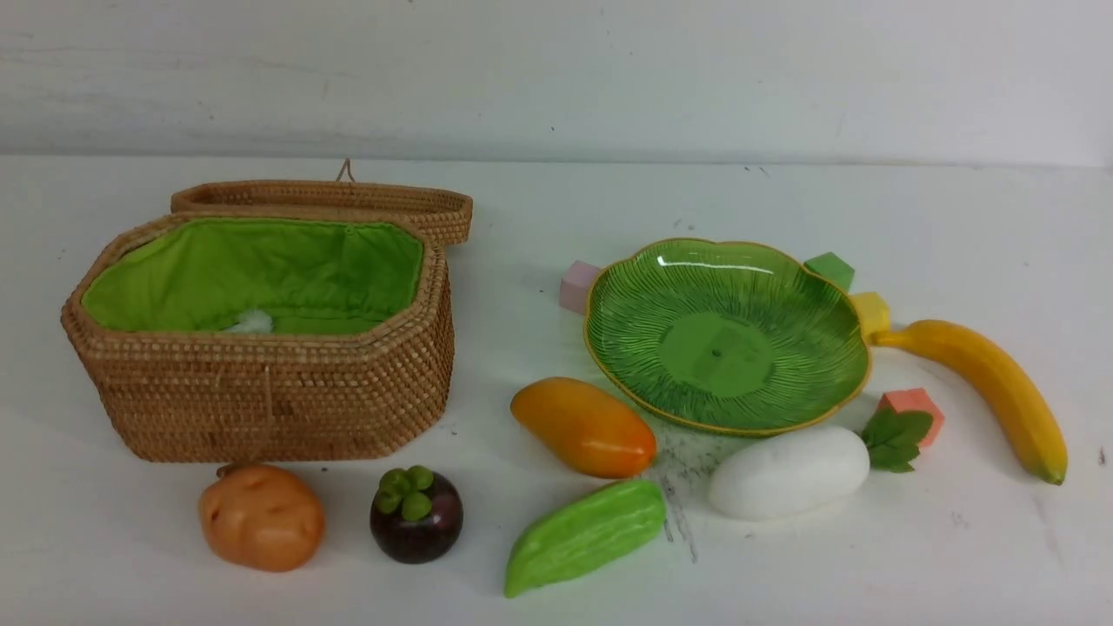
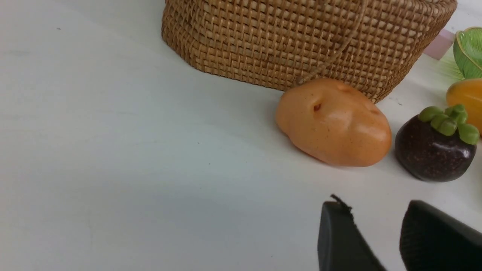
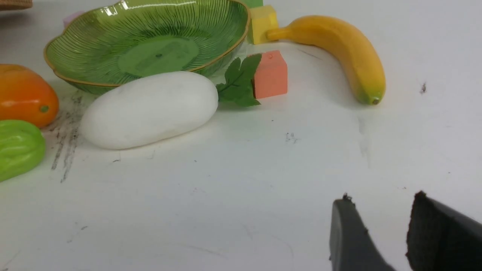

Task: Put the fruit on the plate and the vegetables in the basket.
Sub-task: Grab a potato with your left arm and place it in the basket on the left

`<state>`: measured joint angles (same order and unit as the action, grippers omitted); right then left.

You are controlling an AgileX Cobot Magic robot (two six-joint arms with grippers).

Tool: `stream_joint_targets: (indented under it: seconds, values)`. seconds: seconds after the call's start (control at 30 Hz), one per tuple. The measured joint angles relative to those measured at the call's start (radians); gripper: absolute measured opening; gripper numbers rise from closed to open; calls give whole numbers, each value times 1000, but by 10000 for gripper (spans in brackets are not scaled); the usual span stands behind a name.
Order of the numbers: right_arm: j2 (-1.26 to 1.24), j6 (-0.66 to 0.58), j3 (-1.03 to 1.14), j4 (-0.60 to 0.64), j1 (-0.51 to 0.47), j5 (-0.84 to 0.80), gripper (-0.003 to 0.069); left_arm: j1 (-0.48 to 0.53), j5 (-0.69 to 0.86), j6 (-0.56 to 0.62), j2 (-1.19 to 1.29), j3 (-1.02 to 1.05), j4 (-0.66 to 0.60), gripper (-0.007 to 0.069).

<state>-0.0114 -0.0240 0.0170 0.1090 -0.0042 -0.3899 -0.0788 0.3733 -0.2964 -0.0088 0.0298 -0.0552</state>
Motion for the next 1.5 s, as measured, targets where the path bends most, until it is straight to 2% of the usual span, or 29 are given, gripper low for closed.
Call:
stream_joint_targets:
  seconds: [0.2,0.27,0.57,0.7,0.83,0.93,1.1,1.13,1.17,1.2,1.23,1.27,1.33,1.37,1.5]
  values:
    - [0,0,0,-1,0,0,241,0,-4,0,0,0,0,239]
    - [0,0,0,0,0,0,241,0,-50,-14,0,0,-31,239]
    - [0,0,0,0,0,0,241,0,-429,-229,0,0,-503,239]
    - [0,0,0,0,0,0,241,0,-455,-269,0,-5,-593,230]
    - [0,0,0,0,0,0,241,0,-303,-187,57,-130,-546,111]
    - [0,0,0,0,0,0,241,0,-168,-62,177,-272,-500,-11]
    - [0,0,0,0,0,0,241,0,-3,94,348,-463,-482,-13]
    - [0,0,0,0,0,0,241,0,114,170,420,-543,-479,-13]
    - [0,0,0,0,0,1,241,0,129,177,438,-563,-477,-13]
    - [0,6,1,12,0,7,241,0,239,225,491,-621,-474,-13]
    - [0,24,2,41,0,14,241,0,322,253,534,-666,-472,-13]
    - [0,75,6,130,0,29,241,0,432,291,599,-728,-468,-13]
    - [0,116,10,222,0,43,241,0,524,312,643,-764,-463,-13]
    - [0,161,11,315,0,61,241,0,583,327,691,-793,-459,-13]
    - [0,218,11,501,0,142,241,0,635,369,750,-811,-453,-13]
